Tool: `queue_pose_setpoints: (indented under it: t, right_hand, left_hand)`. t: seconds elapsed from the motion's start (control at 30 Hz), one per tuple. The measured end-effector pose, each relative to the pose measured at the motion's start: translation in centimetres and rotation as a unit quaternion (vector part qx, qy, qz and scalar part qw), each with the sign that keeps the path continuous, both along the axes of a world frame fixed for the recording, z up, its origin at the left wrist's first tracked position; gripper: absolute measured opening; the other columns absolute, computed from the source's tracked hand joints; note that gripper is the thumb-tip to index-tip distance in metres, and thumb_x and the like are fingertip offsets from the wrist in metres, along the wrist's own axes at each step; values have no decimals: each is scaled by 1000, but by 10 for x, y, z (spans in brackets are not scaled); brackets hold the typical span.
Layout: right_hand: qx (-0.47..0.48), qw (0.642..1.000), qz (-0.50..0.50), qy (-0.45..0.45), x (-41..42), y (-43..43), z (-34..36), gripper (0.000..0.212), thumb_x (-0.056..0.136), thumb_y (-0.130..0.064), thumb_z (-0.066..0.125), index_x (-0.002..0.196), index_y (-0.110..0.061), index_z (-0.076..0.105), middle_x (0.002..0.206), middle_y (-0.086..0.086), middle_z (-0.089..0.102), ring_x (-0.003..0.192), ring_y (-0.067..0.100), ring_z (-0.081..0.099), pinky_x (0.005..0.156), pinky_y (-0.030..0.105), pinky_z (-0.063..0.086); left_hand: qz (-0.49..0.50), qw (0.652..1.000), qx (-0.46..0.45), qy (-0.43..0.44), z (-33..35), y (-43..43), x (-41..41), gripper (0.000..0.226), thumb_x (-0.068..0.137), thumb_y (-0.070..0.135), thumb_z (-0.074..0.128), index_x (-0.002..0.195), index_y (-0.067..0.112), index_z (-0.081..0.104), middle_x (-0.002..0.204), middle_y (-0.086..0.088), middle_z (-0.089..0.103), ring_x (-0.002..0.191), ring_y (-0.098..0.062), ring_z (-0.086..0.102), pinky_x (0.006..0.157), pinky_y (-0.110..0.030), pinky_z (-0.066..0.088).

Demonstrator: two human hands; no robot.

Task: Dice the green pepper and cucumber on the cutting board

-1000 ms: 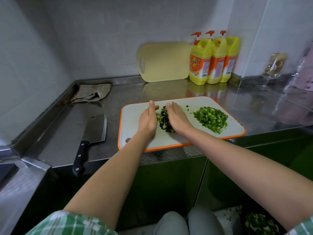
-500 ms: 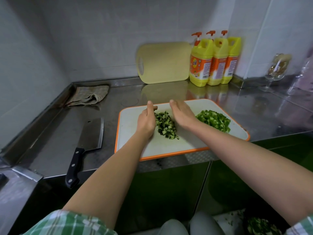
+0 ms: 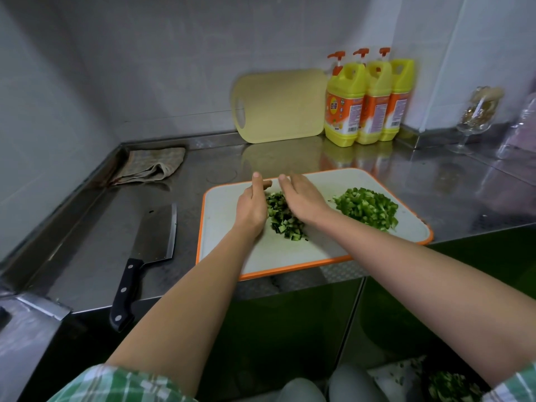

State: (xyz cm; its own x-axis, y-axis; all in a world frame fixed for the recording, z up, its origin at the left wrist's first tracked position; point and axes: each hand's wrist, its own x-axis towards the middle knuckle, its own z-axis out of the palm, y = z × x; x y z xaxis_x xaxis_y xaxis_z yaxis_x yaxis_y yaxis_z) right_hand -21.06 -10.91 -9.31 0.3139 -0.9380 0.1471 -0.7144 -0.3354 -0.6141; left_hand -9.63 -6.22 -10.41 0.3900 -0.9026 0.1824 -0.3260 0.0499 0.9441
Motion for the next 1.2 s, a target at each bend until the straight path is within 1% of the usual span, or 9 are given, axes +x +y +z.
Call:
queue_pose_setpoints:
  t: [0.17, 0.37, 0.43, 0.53, 0.6, 0.83, 0.97, 1.07, 1.2]
  right_hand:
    - [8, 996, -40, 77, -16, 6, -12, 69, 104, -47, 16, 146, 6, 31, 151, 26, 31, 141, 35, 27, 115, 41, 21]
    - [17, 997, 67, -23, 0, 21, -9, 62, 104, -45, 21, 148, -4, 35, 153, 14, 36, 142, 24, 31, 116, 35, 23]
    - [-1, 999, 29, -25, -8, 15, -6, 63, 104, -45, 19, 145, -1, 39, 152, 17, 37, 141, 26, 33, 116, 37, 24]
    - [-7, 997, -56, 46, -19, 13, -9, 67, 105, -45, 16, 149, 4, 26, 156, 24, 24, 145, 32, 21, 119, 40, 15]
    - [6, 994, -66, 86, -17, 19, -14, 70, 104, -46, 16, 150, 6, 22, 156, 26, 22, 145, 35, 19, 120, 42, 12]
    - [17, 998, 67, -4, 3, 39, -4, 63, 105, -43, 24, 153, -2, 22, 159, 15, 24, 147, 24, 21, 118, 33, 17]
    - [-4, 998, -33, 46, -15, 25, -6, 68, 104, -46, 17, 152, 1, 21, 159, 21, 17, 148, 31, 12, 121, 40, 7]
    - [4, 993, -69, 93, -19, 24, -15, 71, 103, -47, 17, 147, 7, 28, 151, 28, 29, 141, 37, 25, 118, 44, 17]
    - [16, 998, 37, 44, -9, 39, -12, 67, 104, -47, 23, 149, 2, 28, 153, 21, 32, 141, 31, 30, 114, 37, 24]
  left_hand:
    - [-1, 1000, -4, 6, 0, 5, -3, 62, 104, 47, 16, 125, 12, 63, 131, -10, 59, 122, -22, 52, 95, -25, 33]
    - [1, 1000, 6, -8, 2, 9, -4, 60, 104, 47, 18, 125, 12, 63, 134, -11, 58, 125, -24, 50, 98, -26, 32]
    - [-1, 1000, 4, -12, 2, 11, -5, 61, 104, 47, 17, 126, 12, 63, 134, -10, 57, 126, -24, 50, 97, -25, 32]
    - [-3, 1000, -3, -9, 3, 15, -6, 61, 104, 47, 16, 126, 13, 62, 134, -11, 57, 125, -23, 50, 97, -25, 32]
    - [-2, 1000, -1, -5, 3, 16, -6, 61, 104, 47, 16, 126, 13, 61, 135, -10, 57, 126, -24, 50, 98, -26, 33]
    - [2, 1000, 0, -10, 3, 16, -6, 59, 105, 45, 19, 125, 10, 63, 133, -10, 58, 124, -24, 51, 95, -23, 32]
    - [-2, 1000, -2, -16, 2, 17, -6, 62, 104, 47, 16, 126, 13, 63, 135, -10, 57, 126, -24, 49, 102, -28, 33]
    - [-2, 1000, -6, -1, 1, 17, -5, 62, 104, 48, 16, 123, 14, 64, 134, -9, 58, 125, -24, 50, 105, -32, 35]
    - [-2, 1000, -6, 1, 1, 16, -6, 61, 104, 46, 17, 122, 13, 64, 132, -8, 59, 125, -23, 50, 100, -27, 33]
